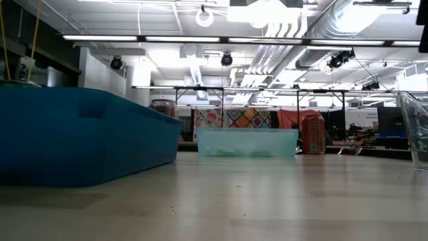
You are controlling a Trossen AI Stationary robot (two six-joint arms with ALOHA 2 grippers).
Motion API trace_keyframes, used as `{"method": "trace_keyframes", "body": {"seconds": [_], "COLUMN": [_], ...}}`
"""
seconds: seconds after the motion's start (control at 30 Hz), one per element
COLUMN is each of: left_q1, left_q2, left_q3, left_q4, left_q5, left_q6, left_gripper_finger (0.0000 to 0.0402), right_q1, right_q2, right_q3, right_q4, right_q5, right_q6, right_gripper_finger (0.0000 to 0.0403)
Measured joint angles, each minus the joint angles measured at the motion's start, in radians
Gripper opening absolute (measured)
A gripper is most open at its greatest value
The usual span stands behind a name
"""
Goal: Organize candy in baskets
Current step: Put the brown chocolate into the blue bin
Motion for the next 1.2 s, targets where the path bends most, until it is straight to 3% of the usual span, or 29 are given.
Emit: {"method": "trace_keyframes", "body": {"seconds": [0.1, 0.4, 0.77, 1.2], "left_q1": [-0.016, 0.019, -0.001, -0.011], "left_q2": [0.044, 0.157, 0.169, 0.210], "left_q3": [0.000, 0.000, 0.000, 0.000], "left_q4": [0.011, 0.006, -0.043, -0.006], "left_q5": [0.016, 0.022, 0.081, 0.081], "left_q6": [-0.089, -0.114, -0.132, -0.151], "left_gripper_finger": [0.0190, 0.0190, 0.0190, 0.0190], "right_q1": [-0.005, -0.004, -0.004, -0.004], "right_q2": [0.000, 0.000, 0.000, 0.000], "right_q3": [0.000, 0.000, 0.000, 0.000], "right_q4": [0.000, 0.006, 0.006, 0.006], "right_q5": [0.000, -0.003, -0.003, -0.003], "right_q6": [0.000, -0.008, -0.018, -0.018], "right_gripper_finger": [0.0259, 0.0259, 0.0259, 0.0259]}}
